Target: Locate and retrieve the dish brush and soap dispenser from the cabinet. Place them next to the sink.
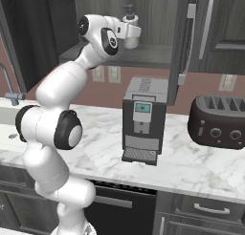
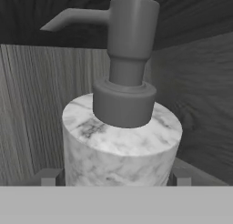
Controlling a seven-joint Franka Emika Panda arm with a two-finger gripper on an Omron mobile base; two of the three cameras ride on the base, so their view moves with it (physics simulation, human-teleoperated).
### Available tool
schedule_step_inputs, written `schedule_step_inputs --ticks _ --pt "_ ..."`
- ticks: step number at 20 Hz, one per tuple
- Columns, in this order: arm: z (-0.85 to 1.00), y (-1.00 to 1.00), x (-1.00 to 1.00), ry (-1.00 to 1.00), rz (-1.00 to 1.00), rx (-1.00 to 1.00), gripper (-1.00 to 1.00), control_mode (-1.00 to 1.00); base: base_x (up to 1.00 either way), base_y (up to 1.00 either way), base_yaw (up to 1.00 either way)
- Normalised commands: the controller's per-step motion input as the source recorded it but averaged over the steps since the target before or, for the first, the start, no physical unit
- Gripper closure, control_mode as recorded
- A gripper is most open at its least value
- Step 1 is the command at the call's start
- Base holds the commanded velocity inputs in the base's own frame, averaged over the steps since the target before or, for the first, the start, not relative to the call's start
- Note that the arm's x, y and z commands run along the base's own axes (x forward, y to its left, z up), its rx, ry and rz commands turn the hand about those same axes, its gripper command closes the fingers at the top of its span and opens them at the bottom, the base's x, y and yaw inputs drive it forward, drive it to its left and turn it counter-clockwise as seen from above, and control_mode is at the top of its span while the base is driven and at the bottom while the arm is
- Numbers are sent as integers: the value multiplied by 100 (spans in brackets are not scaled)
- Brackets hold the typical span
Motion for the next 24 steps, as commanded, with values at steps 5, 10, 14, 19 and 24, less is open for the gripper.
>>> schedule_step_inputs --ticks 5,10,14,19,24 --pt "5 2 -23 0 -2 0 100 -100 0 0 0" --pt "0 5 -30 2 -2 0 100 -100 0 0 0" --pt "0 12 -29 3 -3 0 100 -100 0 0 0" --pt "0 16 -35 5 -2 0 100 -100 0 0 0" --pt "0 10 -42 3 -1 0 100 -100 0 0 0"
